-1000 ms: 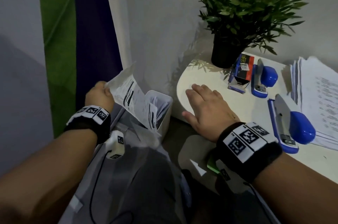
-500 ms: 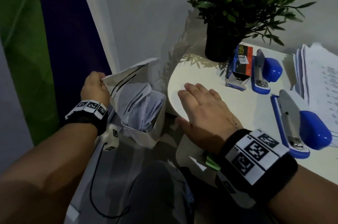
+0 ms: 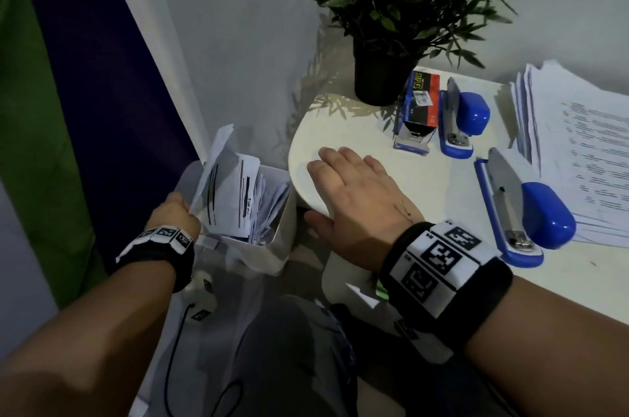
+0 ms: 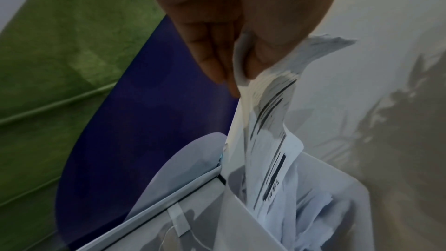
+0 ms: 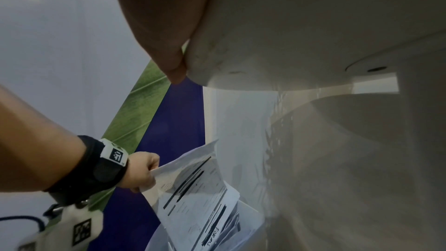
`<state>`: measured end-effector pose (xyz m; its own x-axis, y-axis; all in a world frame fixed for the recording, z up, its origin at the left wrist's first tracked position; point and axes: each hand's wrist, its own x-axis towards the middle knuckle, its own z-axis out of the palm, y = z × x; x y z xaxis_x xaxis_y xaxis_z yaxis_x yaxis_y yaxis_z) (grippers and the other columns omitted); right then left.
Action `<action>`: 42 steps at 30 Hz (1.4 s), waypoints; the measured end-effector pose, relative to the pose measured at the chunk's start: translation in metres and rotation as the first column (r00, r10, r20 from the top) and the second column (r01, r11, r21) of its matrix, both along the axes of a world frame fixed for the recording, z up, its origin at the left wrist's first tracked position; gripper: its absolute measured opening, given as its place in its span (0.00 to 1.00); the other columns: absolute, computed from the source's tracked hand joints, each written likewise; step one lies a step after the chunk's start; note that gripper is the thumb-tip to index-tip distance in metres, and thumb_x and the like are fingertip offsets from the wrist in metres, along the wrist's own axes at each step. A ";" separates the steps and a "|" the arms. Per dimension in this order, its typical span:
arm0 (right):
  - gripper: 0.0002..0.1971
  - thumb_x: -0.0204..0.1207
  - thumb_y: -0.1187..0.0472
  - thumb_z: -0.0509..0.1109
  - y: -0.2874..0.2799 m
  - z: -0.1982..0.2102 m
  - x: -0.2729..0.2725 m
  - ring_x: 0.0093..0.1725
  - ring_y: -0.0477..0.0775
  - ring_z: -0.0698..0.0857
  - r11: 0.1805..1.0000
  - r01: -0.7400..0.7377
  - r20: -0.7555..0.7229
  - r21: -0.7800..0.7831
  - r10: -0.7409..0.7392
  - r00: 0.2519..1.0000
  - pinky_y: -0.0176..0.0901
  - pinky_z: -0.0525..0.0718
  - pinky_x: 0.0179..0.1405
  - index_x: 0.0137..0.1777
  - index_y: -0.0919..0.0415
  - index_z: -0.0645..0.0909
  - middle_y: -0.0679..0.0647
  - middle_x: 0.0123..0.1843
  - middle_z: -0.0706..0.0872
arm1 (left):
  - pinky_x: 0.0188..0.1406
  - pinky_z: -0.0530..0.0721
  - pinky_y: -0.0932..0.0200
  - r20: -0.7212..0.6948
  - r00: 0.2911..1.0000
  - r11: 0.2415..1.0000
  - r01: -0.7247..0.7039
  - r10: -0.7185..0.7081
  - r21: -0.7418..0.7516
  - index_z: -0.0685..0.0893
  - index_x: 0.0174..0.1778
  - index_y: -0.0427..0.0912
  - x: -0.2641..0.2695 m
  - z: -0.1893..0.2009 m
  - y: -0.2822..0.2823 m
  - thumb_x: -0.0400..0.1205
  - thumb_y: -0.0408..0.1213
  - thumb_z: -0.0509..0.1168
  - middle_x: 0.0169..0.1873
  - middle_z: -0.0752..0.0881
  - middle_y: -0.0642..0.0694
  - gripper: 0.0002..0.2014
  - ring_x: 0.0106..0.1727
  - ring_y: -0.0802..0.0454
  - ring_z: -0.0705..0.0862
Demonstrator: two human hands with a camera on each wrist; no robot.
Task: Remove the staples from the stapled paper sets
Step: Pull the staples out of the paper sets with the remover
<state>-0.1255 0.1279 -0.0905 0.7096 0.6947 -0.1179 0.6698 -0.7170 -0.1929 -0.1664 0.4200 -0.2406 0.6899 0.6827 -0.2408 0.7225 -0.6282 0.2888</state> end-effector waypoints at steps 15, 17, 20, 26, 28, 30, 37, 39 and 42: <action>0.32 0.81 0.44 0.58 0.000 0.000 0.000 0.84 0.57 0.50 1.000 -0.006 0.001 0.023 0.006 1.000 0.54 0.46 0.81 0.81 0.52 0.53 0.54 0.85 0.52 | 0.33 0.80 0.54 -0.218 0.967 0.974 0.085 -0.132 -0.212 0.67 0.74 0.38 0.040 0.030 -0.035 0.80 0.23 0.62 0.56 0.81 0.36 0.25 0.44 0.41 0.80; 0.32 0.81 0.44 0.58 0.000 0.000 0.001 0.83 0.58 0.50 1.000 -0.007 0.005 0.029 0.007 1.000 0.55 0.47 0.81 0.81 0.53 0.54 0.54 0.85 0.52 | 0.34 0.83 0.55 -0.180 0.981 0.967 0.024 -0.071 -0.255 0.67 0.74 0.33 0.047 0.019 -0.034 0.81 0.24 0.61 0.63 0.80 0.32 0.23 0.44 0.42 0.82; 0.32 0.81 0.44 0.59 0.000 0.000 0.001 0.84 0.57 0.50 0.999 -0.002 -0.003 0.044 0.002 1.000 0.55 0.47 0.81 0.81 0.53 0.55 0.54 0.85 0.53 | 0.29 0.81 0.63 -0.106 0.994 0.927 -0.057 0.019 -0.372 0.72 0.70 0.26 0.055 0.001 -0.033 0.85 0.28 0.56 0.62 0.81 0.29 0.18 0.30 0.51 0.78; 0.32 0.80 0.43 0.59 -0.001 -0.001 0.002 0.83 0.56 0.51 0.998 0.002 -0.016 0.062 -0.001 1.000 0.54 0.47 0.81 0.81 0.52 0.56 0.53 0.85 0.54 | 0.52 0.85 0.53 -0.258 0.961 0.940 0.001 -0.095 -0.342 0.70 0.72 0.35 0.054 -0.012 -0.032 0.82 0.36 0.65 0.67 0.77 0.33 0.23 0.58 0.40 0.83; 0.32 0.80 0.42 0.60 -0.001 -0.001 0.002 0.83 0.56 0.51 0.998 0.004 -0.020 0.064 -0.002 1.000 0.54 0.47 0.81 0.81 0.51 0.56 0.53 0.85 0.54 | 0.49 0.83 0.54 -0.239 0.970 0.928 -0.047 -0.046 -0.369 0.71 0.72 0.30 0.053 -0.014 -0.034 0.85 0.37 0.60 0.67 0.77 0.31 0.21 0.64 0.37 0.80; 0.33 0.79 0.41 0.60 0.000 -0.001 0.002 0.83 0.57 0.52 0.998 0.005 -0.016 0.063 -0.004 1.000 0.54 0.47 0.81 0.80 0.51 0.56 0.52 0.85 0.54 | 0.53 0.81 0.53 -0.248 0.969 0.928 -0.091 -0.002 -0.362 0.72 0.71 0.27 0.053 -0.022 -0.037 0.87 0.39 0.55 0.67 0.77 0.30 0.21 0.67 0.36 0.79; 0.32 0.79 0.42 0.61 0.000 -0.002 0.001 0.83 0.57 0.53 0.997 0.010 -0.011 0.071 -0.009 1.000 0.54 0.48 0.80 0.79 0.51 0.59 0.52 0.84 0.56 | 0.52 0.76 0.49 0.001 1.000 0.997 -0.009 0.009 -0.076 0.72 0.67 0.37 0.053 -0.027 -0.028 0.77 0.31 0.67 0.62 0.76 0.31 0.22 0.60 0.34 0.78; 0.32 0.79 0.42 0.61 0.000 -0.001 0.002 0.83 0.57 0.52 0.998 0.014 -0.016 0.069 -0.013 1.000 0.54 0.47 0.80 0.79 0.51 0.58 0.52 0.84 0.55 | 0.48 0.75 0.51 0.012 0.994 0.994 0.105 -0.105 0.017 0.78 0.55 0.32 0.051 -0.024 -0.029 0.80 0.26 0.60 0.53 0.81 0.31 0.09 0.54 0.34 0.80; 0.32 0.79 0.42 0.61 0.001 -0.001 0.001 0.83 0.56 0.51 0.998 0.014 -0.019 0.065 -0.013 1.000 0.53 0.47 0.80 0.80 0.51 0.57 0.52 0.85 0.54 | 0.51 0.78 0.53 -0.070 0.976 0.978 0.209 -0.208 0.004 0.81 0.54 0.31 0.048 -0.029 -0.029 0.80 0.25 0.59 0.53 0.83 0.32 0.09 0.54 0.36 0.81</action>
